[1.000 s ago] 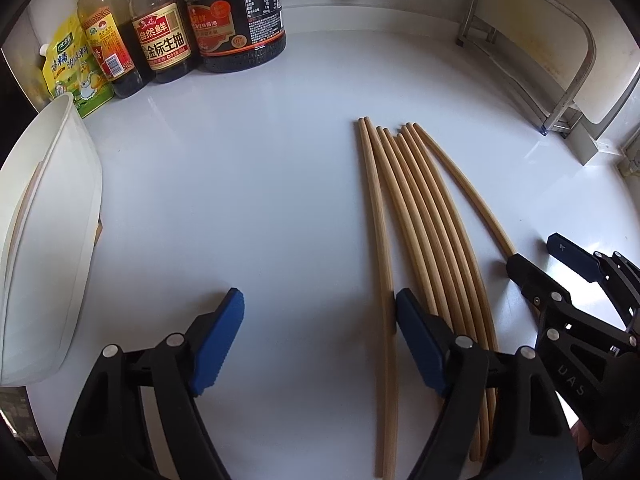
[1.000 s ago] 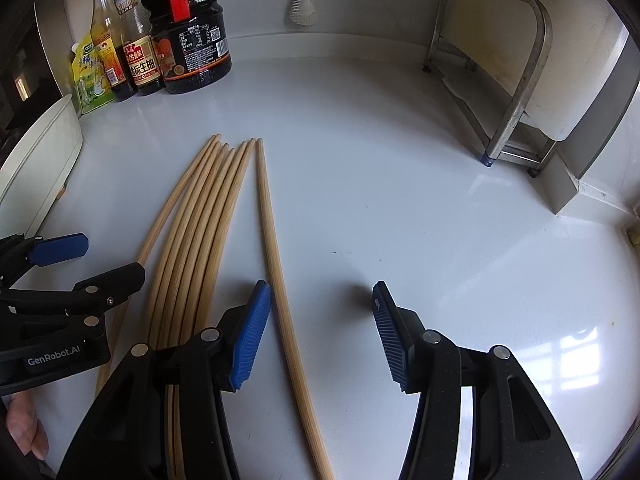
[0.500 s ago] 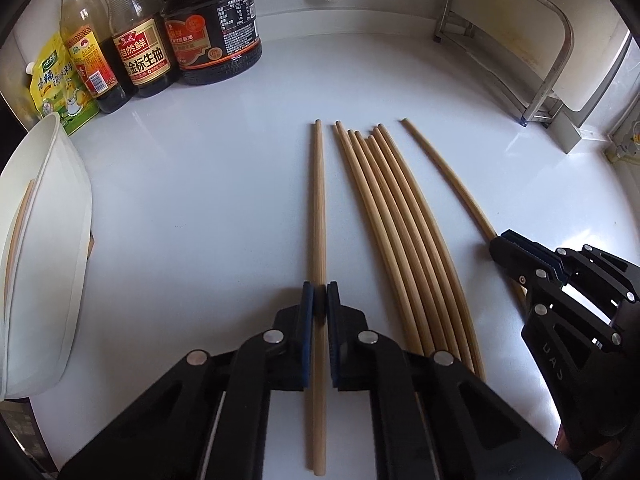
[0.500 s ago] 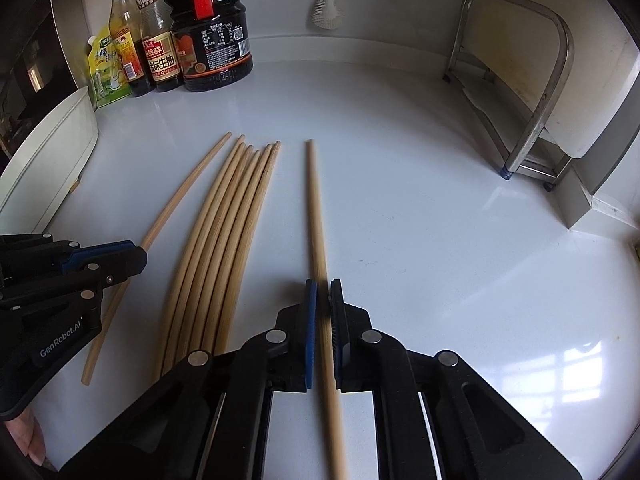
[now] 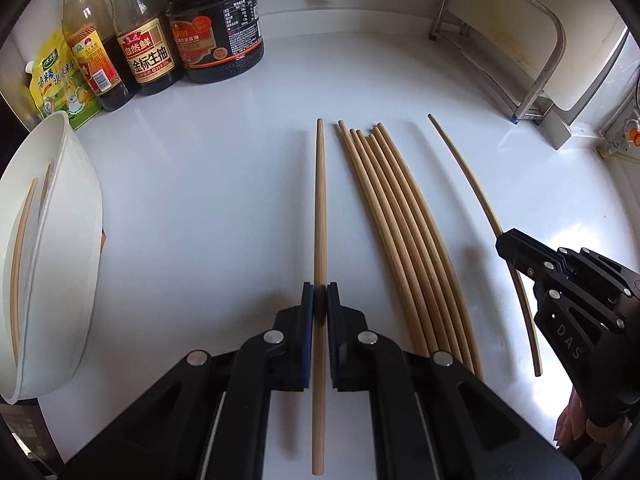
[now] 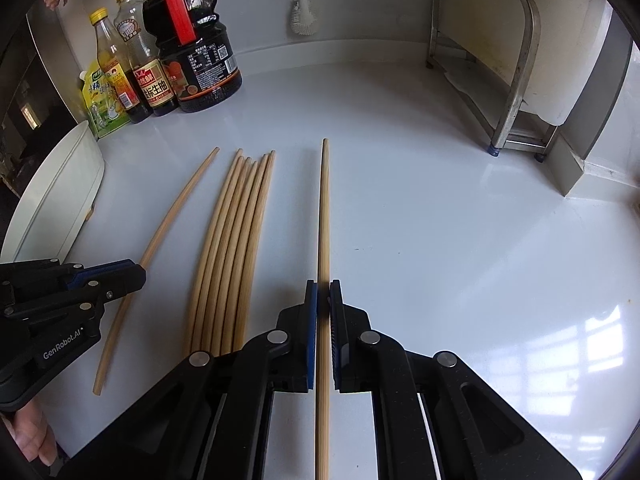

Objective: Organize utensils
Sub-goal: 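Lift and carry both held chopsticks over the white basin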

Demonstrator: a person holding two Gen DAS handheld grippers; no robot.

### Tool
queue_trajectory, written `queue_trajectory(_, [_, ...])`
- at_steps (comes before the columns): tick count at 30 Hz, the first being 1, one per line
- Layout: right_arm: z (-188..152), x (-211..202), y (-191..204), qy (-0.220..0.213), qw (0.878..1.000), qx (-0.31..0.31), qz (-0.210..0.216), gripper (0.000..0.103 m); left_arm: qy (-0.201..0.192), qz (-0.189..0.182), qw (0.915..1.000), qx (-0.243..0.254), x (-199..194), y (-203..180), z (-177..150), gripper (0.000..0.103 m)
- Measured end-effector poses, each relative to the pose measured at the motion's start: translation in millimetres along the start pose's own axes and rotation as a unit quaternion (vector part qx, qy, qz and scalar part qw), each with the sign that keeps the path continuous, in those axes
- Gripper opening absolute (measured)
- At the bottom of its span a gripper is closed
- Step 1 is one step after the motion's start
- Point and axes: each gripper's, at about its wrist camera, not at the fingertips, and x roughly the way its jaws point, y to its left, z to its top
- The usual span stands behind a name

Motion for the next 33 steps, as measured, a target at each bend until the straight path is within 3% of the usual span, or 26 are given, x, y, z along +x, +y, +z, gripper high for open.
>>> queue_trajectory(17, [11.4,-51.8,23.5,-0.037,0.999,0.015,0.016,0.006,-0.04,0.003,0.9991,0.016,-59.9,17.0,6.7,0.007])
queue_trajectory(33, [29.9,-83.9,85.4,-0.066,0.997,0.001,0.041,0.006,-0.08,0.002,0.9967,0.012,-119.3,74.9,4.0,0.007])
